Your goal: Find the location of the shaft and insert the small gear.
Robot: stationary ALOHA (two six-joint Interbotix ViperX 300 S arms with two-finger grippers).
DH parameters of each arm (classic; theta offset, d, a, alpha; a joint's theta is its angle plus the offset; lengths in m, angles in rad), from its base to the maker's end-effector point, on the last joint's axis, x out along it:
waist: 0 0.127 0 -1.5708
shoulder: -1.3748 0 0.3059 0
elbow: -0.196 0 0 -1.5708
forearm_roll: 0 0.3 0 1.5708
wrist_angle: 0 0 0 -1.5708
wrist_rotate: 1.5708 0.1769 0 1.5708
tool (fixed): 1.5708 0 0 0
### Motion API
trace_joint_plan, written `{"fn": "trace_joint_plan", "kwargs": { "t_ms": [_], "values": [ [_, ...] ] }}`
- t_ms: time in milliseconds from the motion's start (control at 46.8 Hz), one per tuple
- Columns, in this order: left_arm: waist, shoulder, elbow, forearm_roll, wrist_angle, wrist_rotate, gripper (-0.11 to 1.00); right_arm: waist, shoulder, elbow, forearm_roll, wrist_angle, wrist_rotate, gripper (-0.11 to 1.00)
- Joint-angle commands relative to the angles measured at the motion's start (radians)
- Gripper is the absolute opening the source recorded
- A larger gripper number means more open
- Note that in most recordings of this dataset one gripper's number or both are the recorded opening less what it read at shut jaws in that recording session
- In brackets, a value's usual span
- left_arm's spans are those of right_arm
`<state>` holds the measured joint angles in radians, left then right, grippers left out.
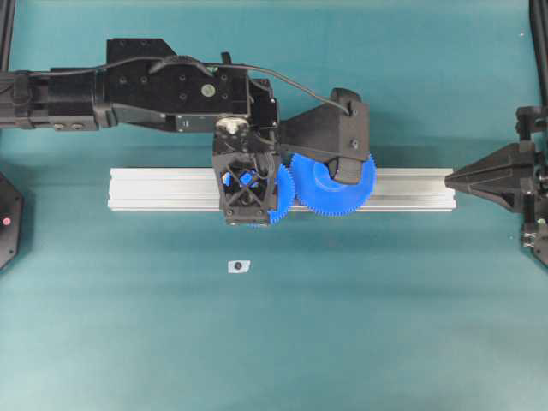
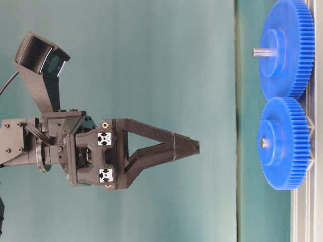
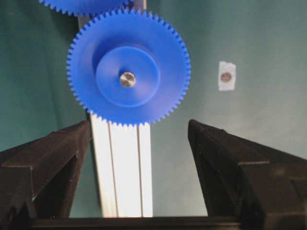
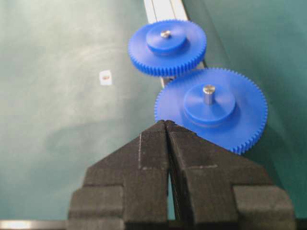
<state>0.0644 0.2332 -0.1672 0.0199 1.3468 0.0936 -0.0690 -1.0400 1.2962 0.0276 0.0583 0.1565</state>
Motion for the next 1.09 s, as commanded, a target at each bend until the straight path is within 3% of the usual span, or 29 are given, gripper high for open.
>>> {"fn": "trace_joint_plan", "kwargs": {
  "t_ms": [0, 1070],
  "values": [
    [-0.003, -0.043, -0.026, 0.002, 0.0, 0.0, 0.78, -0.002, 0.003, -0.011, 0.0, -0.005, 0.009, 0.02],
    [-0.009, -0.034, -0.044, 0.003, 0.002, -0.015, 0.78, -0.002, 0.003, -0.006, 0.0, -0.005, 0.009, 0.02]
  ]
}}
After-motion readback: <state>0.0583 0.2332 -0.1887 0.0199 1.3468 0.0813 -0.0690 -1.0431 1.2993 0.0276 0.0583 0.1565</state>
